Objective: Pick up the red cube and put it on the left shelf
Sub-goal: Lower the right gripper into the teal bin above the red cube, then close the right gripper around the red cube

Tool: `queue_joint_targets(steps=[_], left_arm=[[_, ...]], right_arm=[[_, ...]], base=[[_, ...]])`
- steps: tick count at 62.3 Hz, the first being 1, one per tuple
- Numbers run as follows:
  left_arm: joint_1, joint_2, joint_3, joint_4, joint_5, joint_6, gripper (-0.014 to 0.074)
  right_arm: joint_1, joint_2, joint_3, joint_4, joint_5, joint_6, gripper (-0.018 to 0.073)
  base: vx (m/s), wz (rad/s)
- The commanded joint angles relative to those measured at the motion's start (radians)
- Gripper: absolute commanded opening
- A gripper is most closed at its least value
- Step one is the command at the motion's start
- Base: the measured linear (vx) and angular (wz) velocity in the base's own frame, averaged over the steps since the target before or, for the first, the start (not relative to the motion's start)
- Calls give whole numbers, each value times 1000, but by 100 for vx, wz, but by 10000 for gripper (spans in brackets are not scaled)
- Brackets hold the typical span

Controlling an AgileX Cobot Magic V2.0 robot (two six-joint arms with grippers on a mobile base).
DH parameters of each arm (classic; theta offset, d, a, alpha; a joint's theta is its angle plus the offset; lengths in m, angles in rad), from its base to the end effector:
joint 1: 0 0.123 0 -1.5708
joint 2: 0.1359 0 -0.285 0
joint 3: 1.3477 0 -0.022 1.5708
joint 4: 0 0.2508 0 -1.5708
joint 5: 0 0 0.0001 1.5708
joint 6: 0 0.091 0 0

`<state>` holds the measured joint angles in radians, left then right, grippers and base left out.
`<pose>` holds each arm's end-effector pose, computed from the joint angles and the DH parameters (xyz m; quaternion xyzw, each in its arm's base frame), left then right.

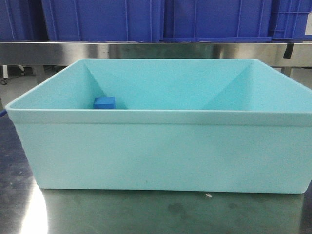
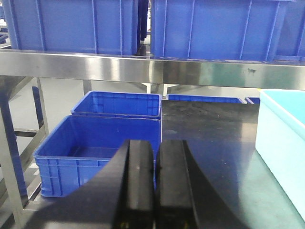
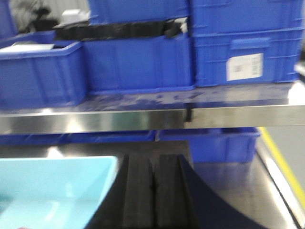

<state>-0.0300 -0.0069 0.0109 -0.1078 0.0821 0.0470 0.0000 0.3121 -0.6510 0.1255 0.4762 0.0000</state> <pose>0.0564 -0.0025 0.2025 -0.0076 0.7065 -0.0351 0.7068 0.0532 0.0052 0.3658 0.0206 0.7232 0.0592 0.6878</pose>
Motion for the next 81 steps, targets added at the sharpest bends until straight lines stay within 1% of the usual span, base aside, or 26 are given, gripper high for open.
queue_joint_targets(steps=[1, 11, 15, 19, 22, 26, 29, 34, 37, 39, 41, 45, 51, 57, 70, 77, 81], left_arm=[[-5, -14, 24, -5, -90, -7, 102], [-5, -14, 24, -5, -90, -7, 102], [-5, -14, 24, -5, -90, -7, 102], [-5, -14, 24, -5, -90, -7, 102], [-5, -14, 24, -5, -90, -7, 102], [-5, -14, 24, -5, -90, -7, 102], [-5, -14, 24, -5, -90, -7, 102], [-5, -14, 24, -5, -90, -7, 102], [-5, -14, 24, -5, -90, -7, 102], [-5, -14, 24, -5, -90, -7, 102], [-5, -14, 24, -5, -90, -7, 102], [-5, -14, 24, -5, -90, -7, 102], [-5, -14, 24, -5, -90, -7, 102], [-5, -14, 24, -5, -90, -7, 102], [-5, -14, 24, -5, -90, -7, 102], [-5, -14, 24, -5, -90, -7, 102], [-5, -14, 24, -5, -90, -7, 102]], right_arm=[[64, 117, -143, 8, 4, -11, 60], [202, 322, -344, 8, 169, -12, 62], [254, 403, -412, 17, 207, -12, 88], [305, 481, -478, 29, 222, -12, 167], [353, 546, -524, 34, 223, -12, 252], [407, 616, -568, 38, 223, -12, 344], [448, 681, -600, 43, 224, -12, 397], [512, 765, -639, 51, 224, -11, 440], [543, 818, -660, 62, 223, -6, 441], [561, 856, -672, 69, 223, 17, 441], [572, 886, -681, 70, 224, 44, 441], [592, 959, -699, 71, 228, 135, 441], [600, 1047, -712, 71, 234, 252, 438], [600, 1117, -713, 71, 239, 323, 438], [600, 1231, -713, 34, 299, 392, 438], [600, 1265, -713, -22, 329, 419, 438], [600, 1279, -713, -62, 337, 464, 438]], base=[[0, 0], [0, 0], [0, 0], [0, 0], [0, 0], [0, 0], [0, 0], [0, 0], [0, 0], [0, 0], [0, 0], [0, 0], [0, 0], [0, 0], [0, 0], [0, 0], [0, 0]])
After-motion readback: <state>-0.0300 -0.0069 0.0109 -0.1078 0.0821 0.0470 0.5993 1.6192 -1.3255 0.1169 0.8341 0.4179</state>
